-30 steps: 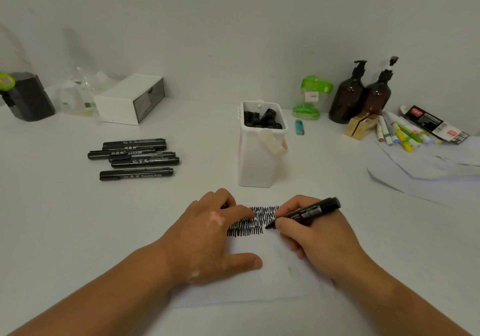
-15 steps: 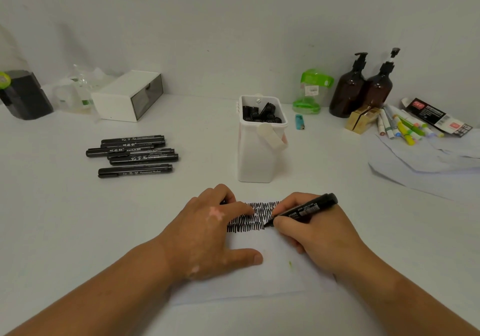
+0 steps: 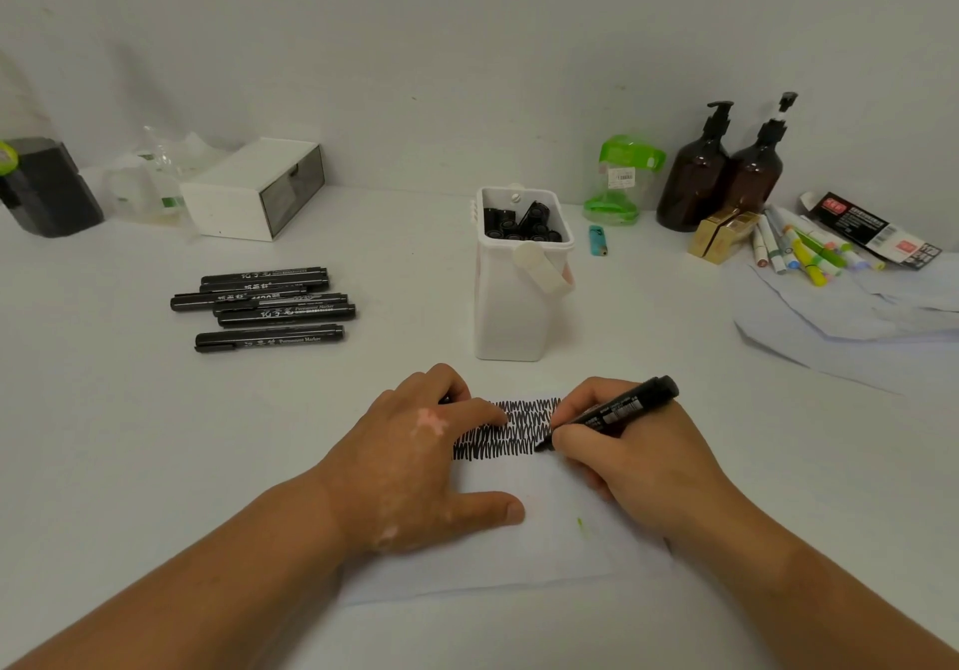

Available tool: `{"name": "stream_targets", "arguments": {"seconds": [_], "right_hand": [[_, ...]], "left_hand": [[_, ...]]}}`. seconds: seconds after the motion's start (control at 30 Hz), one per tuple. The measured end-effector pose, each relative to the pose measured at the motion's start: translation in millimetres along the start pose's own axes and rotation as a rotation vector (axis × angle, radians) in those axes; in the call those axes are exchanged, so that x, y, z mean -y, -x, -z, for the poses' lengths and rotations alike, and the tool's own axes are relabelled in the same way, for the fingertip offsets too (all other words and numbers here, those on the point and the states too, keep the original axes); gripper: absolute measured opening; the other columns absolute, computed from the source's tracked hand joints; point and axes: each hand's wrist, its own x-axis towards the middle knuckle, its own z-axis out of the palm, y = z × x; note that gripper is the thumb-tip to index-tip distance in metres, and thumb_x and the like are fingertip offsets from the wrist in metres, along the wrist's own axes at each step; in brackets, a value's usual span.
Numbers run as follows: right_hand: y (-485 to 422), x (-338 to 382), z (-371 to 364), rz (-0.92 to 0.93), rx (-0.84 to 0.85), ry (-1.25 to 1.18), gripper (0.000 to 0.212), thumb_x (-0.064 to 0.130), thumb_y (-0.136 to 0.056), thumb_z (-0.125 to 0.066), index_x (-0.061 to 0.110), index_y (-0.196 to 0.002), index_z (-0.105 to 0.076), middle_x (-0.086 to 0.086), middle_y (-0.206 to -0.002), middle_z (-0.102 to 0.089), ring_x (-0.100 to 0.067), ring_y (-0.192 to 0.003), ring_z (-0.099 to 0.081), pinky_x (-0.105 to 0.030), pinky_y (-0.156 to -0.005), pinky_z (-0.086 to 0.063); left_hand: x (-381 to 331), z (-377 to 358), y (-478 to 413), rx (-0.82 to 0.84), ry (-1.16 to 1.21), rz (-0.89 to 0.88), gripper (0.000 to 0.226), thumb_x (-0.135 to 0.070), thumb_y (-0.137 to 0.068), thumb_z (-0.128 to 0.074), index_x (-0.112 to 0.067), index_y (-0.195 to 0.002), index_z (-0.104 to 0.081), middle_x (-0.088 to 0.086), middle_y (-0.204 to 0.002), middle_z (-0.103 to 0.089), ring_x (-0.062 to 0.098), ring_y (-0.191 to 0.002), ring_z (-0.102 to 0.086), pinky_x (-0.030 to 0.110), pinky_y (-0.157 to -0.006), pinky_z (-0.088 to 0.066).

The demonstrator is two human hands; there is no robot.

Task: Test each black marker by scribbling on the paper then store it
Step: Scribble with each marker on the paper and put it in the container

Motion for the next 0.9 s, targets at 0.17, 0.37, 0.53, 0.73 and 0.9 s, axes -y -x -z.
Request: {"name": "stream_targets", "arguments": {"seconds": [0.17,0.37,0.53,0.73,0.9], "right_hand": [[-1.2,-1.7,0.1,0.007,-0.044,0.025,0.006,0.030,-0.075,-0.072,0.032,-0.081,-0.072,0.010,-0.053,-0.064,-0.009,-0.047,-0.056,-0.026,-0.050,-0.046],[0.0,0.5,1.0,0.004,-0.022,0.043,0.007,0.029,-0.072,-0.070,0.031,-0.079,-0.071,0.012,-0.056,-0.065,-0.005,-0.051,-0.055,-0.022,-0.052,-0.042],[-0.6,0.0,0.5,-0.002,-0.065,0.063,0.004,0.029,-0.077,-0.072,0.032,-0.079,-0.069,0.015,-0.055,-0.063,-0.002,-0.049,-0.053,-0.014,-0.047,-0.037],[-0.9,3.4,1.8,-0.005,-0.010,0.042,0.018,0.038,-0.061,-0.062,0.029,-0.075,-0.070,0.012,-0.054,-0.063,-0.003,-0.046,-0.049,-0.014,-0.044,-0.035],[-1.9,-0.5,8.4,-0.028,-0.104,-0.317,0.010,0.024,-0.066,-0.066,0.020,-0.075,-0.069,0.000,-0.052,-0.058,-0.013,-0.044,-0.047,-0.021,-0.039,-0.033]], "left_hand": [[0.3,-0.1,-0.2,-0.001,0.010,0.002,0.080,-0.084,-0.066,-0.059,-0.046,-0.135,-0.047,-0.019,-0.112,-0.038,0.004,-0.105,-0.043,0.025,-0.097,-0.040],[0.3,0.4,-0.1,0.006,0.011,0.003,0.080,-0.085,-0.066,-0.058,-0.047,-0.135,-0.047,-0.020,-0.113,-0.038,0.004,-0.106,-0.043,0.025,-0.097,-0.040],[0.3,0.7,0.1,0.011,0.024,0.001,0.080,-0.086,-0.065,-0.057,-0.047,-0.135,-0.047,-0.020,-0.112,-0.039,0.003,-0.106,-0.043,0.025,-0.097,-0.041],[1.0,-0.6,-0.4,0.012,0.007,0.011,0.081,-0.087,-0.065,-0.056,-0.047,-0.135,-0.046,-0.021,-0.113,-0.038,0.002,-0.106,-0.043,0.023,-0.097,-0.040],[0.8,4.7,-0.4,-0.026,0.074,0.015,0.078,-0.076,-0.073,-0.060,-0.046,-0.140,-0.035,-0.021,-0.117,-0.042,0.000,-0.110,-0.043,0.022,-0.098,-0.038]]}}
